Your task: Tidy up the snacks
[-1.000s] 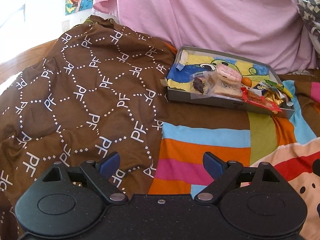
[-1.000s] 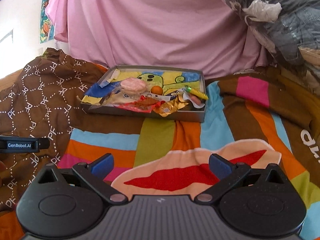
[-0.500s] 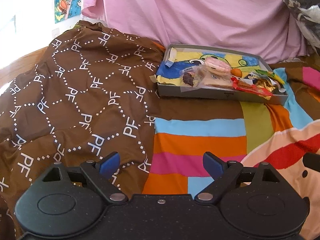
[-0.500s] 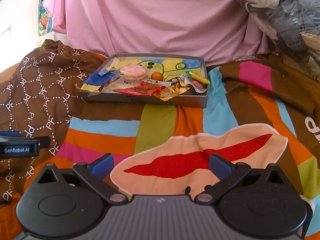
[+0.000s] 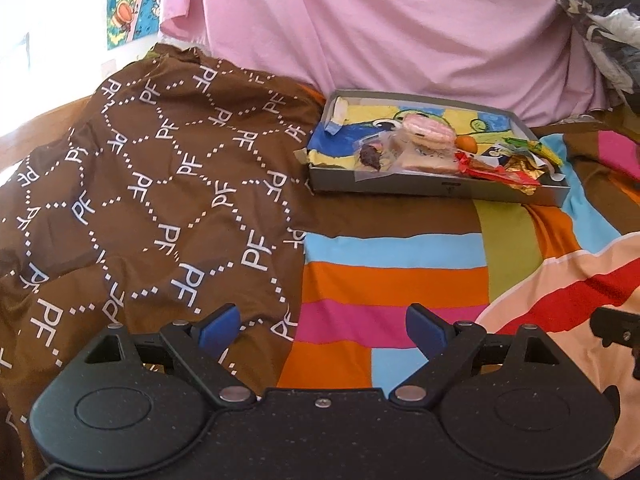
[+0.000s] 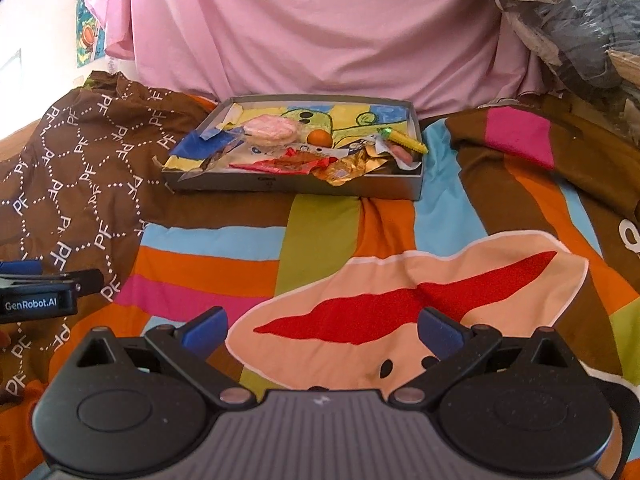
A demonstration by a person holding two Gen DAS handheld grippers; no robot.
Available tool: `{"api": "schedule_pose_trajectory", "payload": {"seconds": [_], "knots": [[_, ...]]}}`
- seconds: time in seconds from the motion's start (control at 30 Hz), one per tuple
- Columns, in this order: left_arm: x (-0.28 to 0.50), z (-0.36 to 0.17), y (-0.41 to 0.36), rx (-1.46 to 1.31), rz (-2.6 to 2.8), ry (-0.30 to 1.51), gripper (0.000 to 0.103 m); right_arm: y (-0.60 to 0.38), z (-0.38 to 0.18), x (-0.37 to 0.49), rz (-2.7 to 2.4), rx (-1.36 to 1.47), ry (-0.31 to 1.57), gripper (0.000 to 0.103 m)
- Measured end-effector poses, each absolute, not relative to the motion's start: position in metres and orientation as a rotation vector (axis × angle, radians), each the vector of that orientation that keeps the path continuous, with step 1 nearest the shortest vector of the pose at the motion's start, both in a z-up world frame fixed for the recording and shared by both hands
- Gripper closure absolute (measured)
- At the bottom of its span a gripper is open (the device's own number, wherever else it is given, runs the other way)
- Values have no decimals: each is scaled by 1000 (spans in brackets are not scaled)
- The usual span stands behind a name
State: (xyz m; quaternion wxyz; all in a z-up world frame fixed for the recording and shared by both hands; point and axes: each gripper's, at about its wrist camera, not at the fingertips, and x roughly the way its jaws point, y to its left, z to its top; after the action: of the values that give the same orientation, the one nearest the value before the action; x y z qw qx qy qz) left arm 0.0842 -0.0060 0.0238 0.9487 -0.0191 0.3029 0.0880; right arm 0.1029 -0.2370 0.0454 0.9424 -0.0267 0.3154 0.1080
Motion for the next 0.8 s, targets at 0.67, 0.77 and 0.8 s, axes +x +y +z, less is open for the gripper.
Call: {"api": "schedule_pose_trajectory", "payload": {"seconds": [0.67, 0.77, 0.8], "knots": [[68, 17, -9, -14, 145, 606, 12, -234, 38, 93, 236, -42, 686, 0], [64, 15, -10, -13, 138, 614, 12, -234, 38, 92, 235, -45, 688, 0], [63, 14, -10, -14, 137, 618, 12, -234, 38, 92, 233, -46, 689, 0]]}}
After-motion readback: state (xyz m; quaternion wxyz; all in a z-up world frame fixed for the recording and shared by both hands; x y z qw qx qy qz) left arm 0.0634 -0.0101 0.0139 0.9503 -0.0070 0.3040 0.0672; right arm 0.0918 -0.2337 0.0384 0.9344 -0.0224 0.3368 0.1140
